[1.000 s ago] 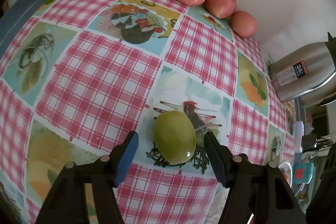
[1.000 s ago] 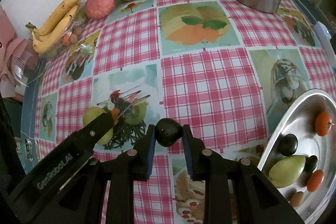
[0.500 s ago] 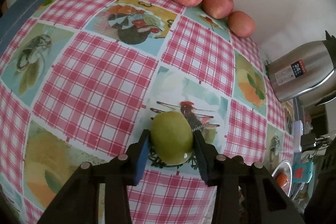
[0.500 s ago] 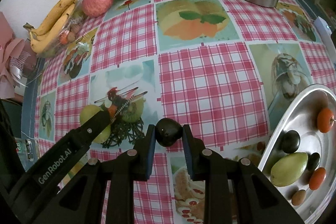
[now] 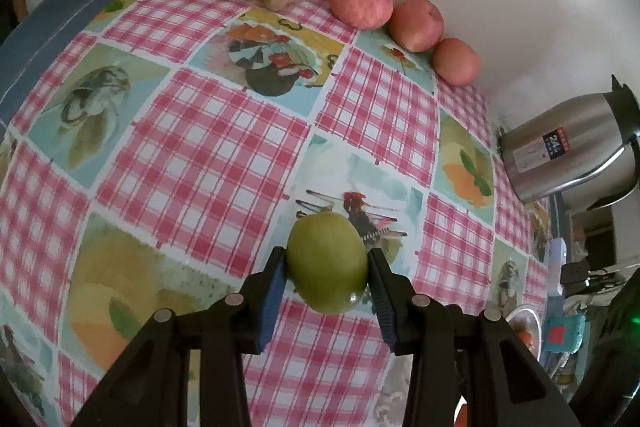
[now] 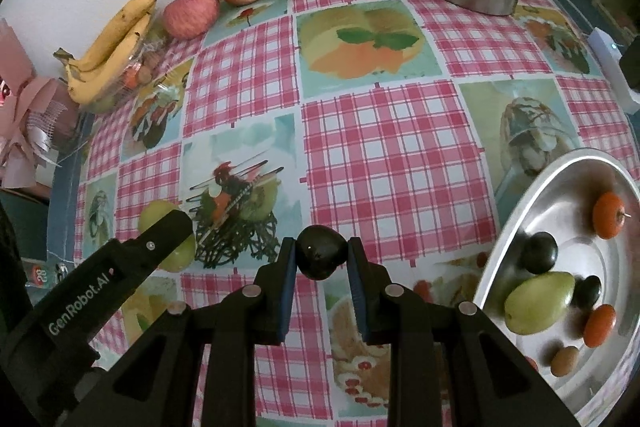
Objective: Organize fruits
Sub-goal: 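Carry the green fruit with the left tool while the right tool carries the plum over the plate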
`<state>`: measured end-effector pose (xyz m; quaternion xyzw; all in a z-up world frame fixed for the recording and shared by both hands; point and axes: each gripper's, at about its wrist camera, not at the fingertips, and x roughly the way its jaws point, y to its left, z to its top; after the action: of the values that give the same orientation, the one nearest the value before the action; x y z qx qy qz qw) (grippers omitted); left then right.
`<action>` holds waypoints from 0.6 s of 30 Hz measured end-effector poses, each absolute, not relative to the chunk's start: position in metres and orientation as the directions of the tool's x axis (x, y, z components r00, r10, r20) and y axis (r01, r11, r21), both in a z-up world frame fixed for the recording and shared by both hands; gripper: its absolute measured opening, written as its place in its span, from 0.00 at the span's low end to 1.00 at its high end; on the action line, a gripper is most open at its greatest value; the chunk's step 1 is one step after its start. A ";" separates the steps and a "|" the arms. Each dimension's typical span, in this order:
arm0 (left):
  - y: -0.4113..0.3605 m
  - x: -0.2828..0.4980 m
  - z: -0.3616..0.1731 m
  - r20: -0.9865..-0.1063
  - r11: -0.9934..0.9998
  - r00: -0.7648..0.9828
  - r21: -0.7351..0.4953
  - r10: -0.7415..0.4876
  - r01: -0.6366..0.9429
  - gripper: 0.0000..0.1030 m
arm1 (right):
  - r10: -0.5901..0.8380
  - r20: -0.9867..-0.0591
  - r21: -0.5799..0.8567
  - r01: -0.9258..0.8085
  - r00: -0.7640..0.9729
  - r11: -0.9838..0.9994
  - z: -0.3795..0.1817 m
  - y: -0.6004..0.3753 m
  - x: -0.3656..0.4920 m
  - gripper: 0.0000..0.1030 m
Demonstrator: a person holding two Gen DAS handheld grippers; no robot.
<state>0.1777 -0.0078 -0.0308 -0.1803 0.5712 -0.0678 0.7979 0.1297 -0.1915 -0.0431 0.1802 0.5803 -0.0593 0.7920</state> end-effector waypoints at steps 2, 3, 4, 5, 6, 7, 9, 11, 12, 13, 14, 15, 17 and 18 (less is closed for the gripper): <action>-0.008 0.171 -0.026 -0.888 0.928 0.342 -0.360 -0.309 -0.097 0.42 | 0.117 -0.939 0.221 0.306 0.322 0.926 -0.040 -0.191 0.125 0.26; -0.008 0.169 -0.025 -0.888 0.929 0.342 -0.358 -0.308 -0.093 0.42 | 0.119 -0.938 0.224 0.309 0.325 0.924 -0.039 -0.191 0.123 0.26; -0.009 0.164 -0.023 -0.888 0.931 0.343 -0.355 -0.306 -0.089 0.42 | 0.121 -0.938 0.226 0.310 0.326 0.923 -0.038 -0.192 0.121 0.26; -0.010 0.161 -0.022 -0.888 0.932 0.343 -0.353 -0.305 -0.086 0.42 | 0.119 -0.937 0.226 0.312 0.328 0.923 -0.036 -0.192 0.117 0.26; -0.011 0.158 -0.021 -0.889 0.932 0.343 -0.352 -0.304 -0.084 0.42 | 0.117 -0.937 0.225 0.314 0.329 0.922 -0.034 -0.193 0.115 0.26; -0.012 0.155 -0.020 -0.889 0.933 0.342 -0.351 -0.304 -0.082 0.42 | 0.115 -0.937 0.224 0.316 0.331 0.922 -0.033 -0.194 0.112 0.26; -0.014 0.147 -0.017 -0.889 0.935 0.342 -0.348 -0.304 -0.074 0.42 | 0.114 -0.934 0.228 0.322 0.337 0.919 -0.029 -0.197 0.106 0.26; -0.015 0.140 -0.012 -0.887 0.936 0.348 -0.345 -0.304 -0.064 0.42 | 0.120 -0.931 0.239 0.328 0.346 0.914 -0.025 -0.199 0.099 0.26; -0.016 0.137 -0.009 -0.885 0.937 0.352 -0.344 -0.303 -0.059 0.42 | 0.122 -0.928 0.244 0.330 0.351 0.912 -0.022 -0.200 0.095 0.26; -0.017 0.135 -0.007 -0.885 0.938 0.356 -0.342 -0.302 -0.056 0.42 | 0.120 -0.927 0.244 0.329 0.355 0.912 -0.020 -0.200 0.092 0.26; -0.017 0.132 -0.004 -0.883 0.939 0.361 -0.341 -0.300 -0.052 0.42 | 0.115 -0.926 0.241 0.327 0.360 0.914 -0.017 -0.200 0.088 0.26; -0.017 0.128 -0.002 -0.882 0.939 0.363 -0.341 -0.301 -0.049 0.42 | 0.111 -0.925 0.238 0.326 0.363 0.915 -0.015 -0.200 0.085 0.26; -0.017 0.123 0.000 -0.878 0.935 0.362 -0.351 -0.312 -0.046 0.42 | 0.113 -0.922 0.242 0.325 0.370 0.914 -0.011 -0.201 0.078 0.26; -0.017 0.121 0.000 -0.877 0.934 0.363 -0.353 -0.314 -0.044 0.42 | 0.119 -0.920 0.251 0.326 0.374 0.912 -0.009 -0.201 0.075 0.26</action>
<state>0.1206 -0.0172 0.0004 -0.1606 0.5583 -0.0835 0.8097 0.0751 -0.2015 -0.0095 0.2003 0.5557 -0.0641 0.8043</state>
